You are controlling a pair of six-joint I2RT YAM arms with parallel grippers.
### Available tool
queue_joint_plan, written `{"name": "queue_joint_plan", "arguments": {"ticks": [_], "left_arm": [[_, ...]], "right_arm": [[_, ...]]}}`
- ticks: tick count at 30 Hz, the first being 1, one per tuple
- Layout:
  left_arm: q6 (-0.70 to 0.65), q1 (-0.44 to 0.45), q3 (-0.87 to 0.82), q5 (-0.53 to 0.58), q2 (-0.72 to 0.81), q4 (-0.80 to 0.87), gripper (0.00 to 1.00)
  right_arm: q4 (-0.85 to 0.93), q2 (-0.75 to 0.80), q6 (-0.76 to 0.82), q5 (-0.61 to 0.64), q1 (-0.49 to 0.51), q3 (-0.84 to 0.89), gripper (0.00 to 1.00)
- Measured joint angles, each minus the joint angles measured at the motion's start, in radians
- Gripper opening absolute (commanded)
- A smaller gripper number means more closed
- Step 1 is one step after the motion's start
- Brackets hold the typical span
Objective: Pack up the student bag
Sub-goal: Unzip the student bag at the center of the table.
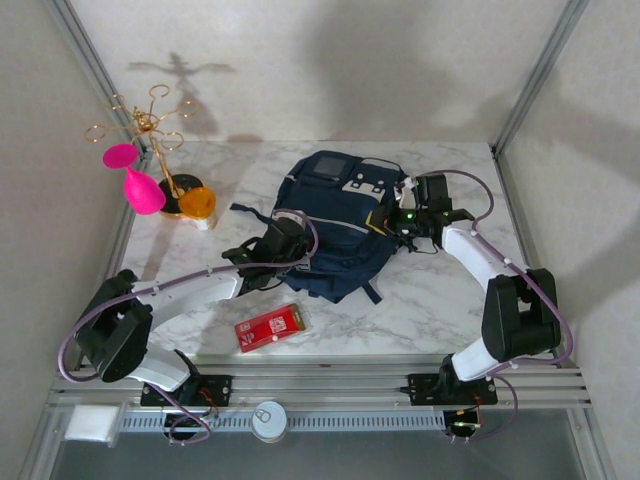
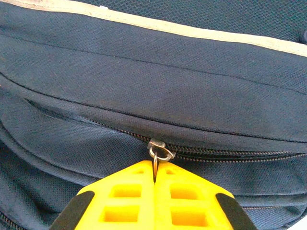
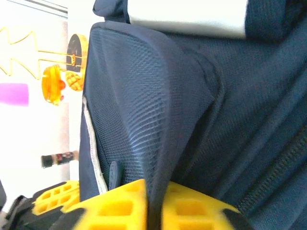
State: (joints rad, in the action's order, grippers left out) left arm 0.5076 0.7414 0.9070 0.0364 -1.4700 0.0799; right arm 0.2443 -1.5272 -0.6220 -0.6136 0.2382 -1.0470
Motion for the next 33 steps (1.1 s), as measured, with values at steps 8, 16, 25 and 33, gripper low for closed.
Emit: {"name": "queue_joint_plan", "arguments": {"ticks": [8, 16, 25, 33], "left_arm": [[0.002, 0.000, 0.000, -0.015, -0.005, 0.009, 0.00], [0.008, -0.008, 0.000, -0.014, -0.026, 0.009, 0.00], [0.008, -0.010, 0.000, -0.014, -0.032, -0.001, 0.00], [-0.006, -0.012, 0.053, -0.019, -0.033, 0.021, 0.00]], "right_arm": [[-0.246, 0.205, -0.309, 0.085, 0.051, 0.301, 0.53], [-0.392, 0.248, -0.611, 0.296, 0.249, 0.397, 0.53], [-0.377, 0.153, -0.691, 0.483, 0.306, 0.360, 0.13], [-0.333, 0.074, -0.454, 0.339, 0.161, 0.262, 0.00]]}}
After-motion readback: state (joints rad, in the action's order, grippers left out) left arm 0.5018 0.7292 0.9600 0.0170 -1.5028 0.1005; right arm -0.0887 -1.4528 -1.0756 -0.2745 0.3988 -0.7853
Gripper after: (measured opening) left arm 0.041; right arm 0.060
